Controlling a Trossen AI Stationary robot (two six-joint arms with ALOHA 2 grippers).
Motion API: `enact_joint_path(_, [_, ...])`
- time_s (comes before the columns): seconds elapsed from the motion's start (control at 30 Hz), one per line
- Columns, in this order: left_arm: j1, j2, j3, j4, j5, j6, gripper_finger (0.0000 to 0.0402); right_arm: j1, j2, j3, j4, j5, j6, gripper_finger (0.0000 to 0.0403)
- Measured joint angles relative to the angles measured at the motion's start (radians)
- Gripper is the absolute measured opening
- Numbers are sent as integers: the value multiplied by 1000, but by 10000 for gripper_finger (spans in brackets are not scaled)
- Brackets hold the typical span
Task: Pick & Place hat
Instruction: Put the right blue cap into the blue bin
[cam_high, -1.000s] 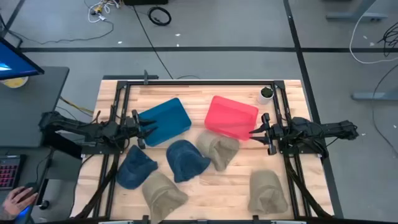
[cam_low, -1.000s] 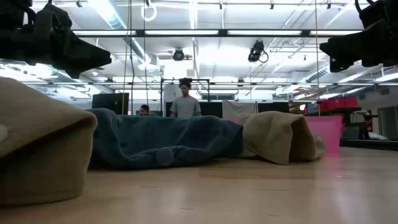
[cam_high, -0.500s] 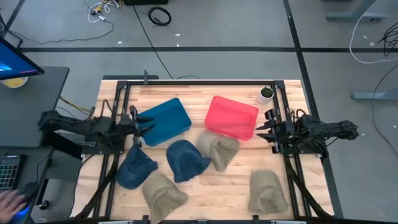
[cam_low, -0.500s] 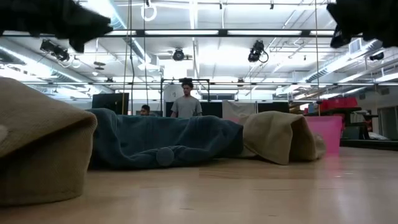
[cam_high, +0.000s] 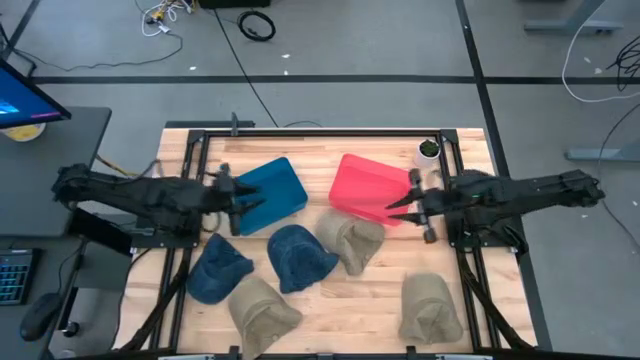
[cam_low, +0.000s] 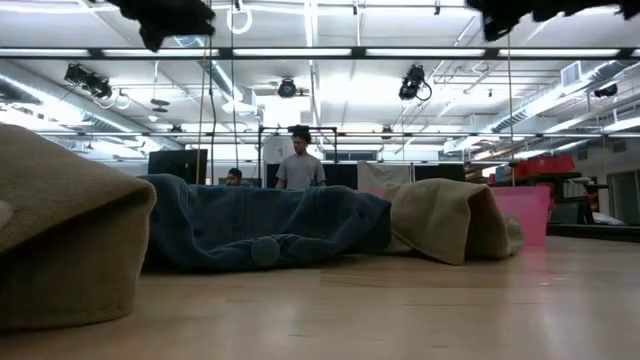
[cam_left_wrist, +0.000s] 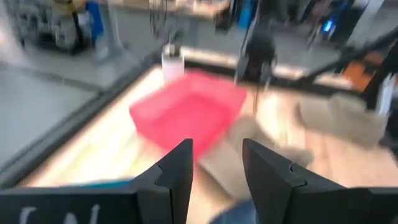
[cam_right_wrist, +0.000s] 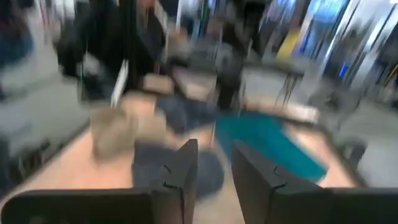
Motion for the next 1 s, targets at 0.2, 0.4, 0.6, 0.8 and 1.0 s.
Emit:
enact_joint_path(0.2, [0,232,43,-33,31,-148,142,0,279,134,-171,0,0,100])
enact_joint_path(0.4, [-9,435,47,-4,98,-223,142,-8,474,201,-182,41,43,101])
enact_joint_path(0.6, [-56,610,47,98,162,-254,142,-35,600,261,-194,53,31,132])
enact_joint_path(0.8, [-109,724,47,175,182,-278,142,-53,664,277,-188,53,26,185])
enact_joint_path(1.0, [-132,808,46,205,151,-325,142,-53,680,277,-192,53,26,210])
